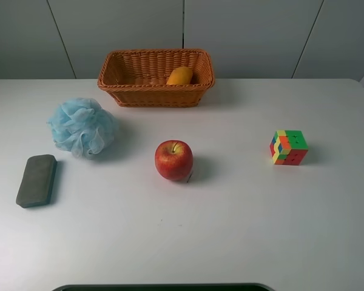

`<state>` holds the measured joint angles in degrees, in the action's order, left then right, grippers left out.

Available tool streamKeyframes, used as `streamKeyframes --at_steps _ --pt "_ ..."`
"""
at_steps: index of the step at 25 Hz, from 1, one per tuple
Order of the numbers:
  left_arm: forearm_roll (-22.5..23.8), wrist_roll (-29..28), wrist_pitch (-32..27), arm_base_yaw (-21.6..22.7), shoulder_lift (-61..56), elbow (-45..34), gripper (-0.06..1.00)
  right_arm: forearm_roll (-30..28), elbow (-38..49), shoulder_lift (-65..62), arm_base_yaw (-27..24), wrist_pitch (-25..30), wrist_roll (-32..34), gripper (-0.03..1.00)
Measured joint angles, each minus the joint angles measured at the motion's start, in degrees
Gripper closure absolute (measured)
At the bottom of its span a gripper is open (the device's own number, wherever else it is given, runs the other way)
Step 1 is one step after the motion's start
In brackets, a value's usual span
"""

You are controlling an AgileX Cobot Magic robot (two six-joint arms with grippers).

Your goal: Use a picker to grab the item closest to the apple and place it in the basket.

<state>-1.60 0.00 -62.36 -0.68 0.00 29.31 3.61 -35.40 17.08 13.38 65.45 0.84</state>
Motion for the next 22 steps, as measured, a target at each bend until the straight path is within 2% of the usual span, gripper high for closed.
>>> streamKeyframes --at_steps 6,9,22 --pt "0.00 0.00 0.00 0.00 0.00 0.00 0.22 0.00 5.52 -14.74 -8.30 -1.11 -0.84 0.27" --pt "0.11 0.00 0.00 0.00 0.00 0.00 0.22 0.00 5.94 -16.88 -11.23 -1.96 -1.37 0.27" --pt "0.11 0.00 0.00 0.00 0.00 0.00 0.22 0.00 5.97 -17.14 -12.45 -2.58 -1.72 0.27"
